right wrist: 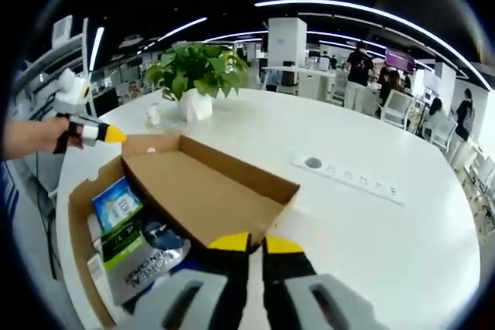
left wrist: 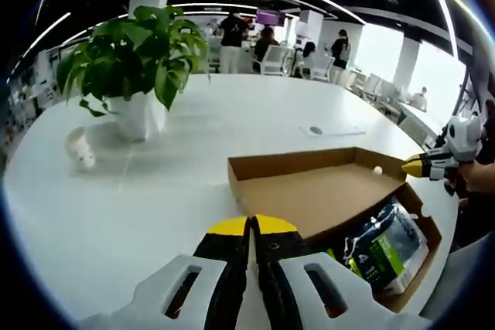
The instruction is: Operate the shoe box by opening the lid, removing the specified soft item, and placing it in the target area until the item is outside and the box remains undamaged.
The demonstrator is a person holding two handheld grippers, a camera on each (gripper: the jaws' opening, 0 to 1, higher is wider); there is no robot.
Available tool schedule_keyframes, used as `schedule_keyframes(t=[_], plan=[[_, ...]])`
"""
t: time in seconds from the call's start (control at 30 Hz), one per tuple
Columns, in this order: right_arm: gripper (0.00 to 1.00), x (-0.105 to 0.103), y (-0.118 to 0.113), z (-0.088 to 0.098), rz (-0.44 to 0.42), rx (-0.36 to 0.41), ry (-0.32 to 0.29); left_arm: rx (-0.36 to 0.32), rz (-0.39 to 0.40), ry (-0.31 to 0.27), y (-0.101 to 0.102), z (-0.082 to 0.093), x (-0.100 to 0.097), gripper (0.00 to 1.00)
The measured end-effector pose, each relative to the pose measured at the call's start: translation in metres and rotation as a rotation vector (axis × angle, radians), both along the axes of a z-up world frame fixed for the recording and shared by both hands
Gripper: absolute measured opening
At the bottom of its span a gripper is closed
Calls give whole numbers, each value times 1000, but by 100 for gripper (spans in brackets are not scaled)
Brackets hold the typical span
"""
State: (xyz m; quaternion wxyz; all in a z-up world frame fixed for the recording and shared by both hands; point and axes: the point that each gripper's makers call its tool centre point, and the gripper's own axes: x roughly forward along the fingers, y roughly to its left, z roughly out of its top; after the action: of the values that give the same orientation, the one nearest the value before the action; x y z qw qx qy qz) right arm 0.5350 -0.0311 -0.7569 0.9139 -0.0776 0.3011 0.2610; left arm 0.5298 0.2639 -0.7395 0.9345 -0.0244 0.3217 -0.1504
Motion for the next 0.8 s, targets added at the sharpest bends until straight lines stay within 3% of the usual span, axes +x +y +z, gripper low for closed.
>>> schedule_keyframes(t=[0.8], plan=[[7,-15,-1,12,46,-23,-42,42,-53,-84,-6,18,-21,4]])
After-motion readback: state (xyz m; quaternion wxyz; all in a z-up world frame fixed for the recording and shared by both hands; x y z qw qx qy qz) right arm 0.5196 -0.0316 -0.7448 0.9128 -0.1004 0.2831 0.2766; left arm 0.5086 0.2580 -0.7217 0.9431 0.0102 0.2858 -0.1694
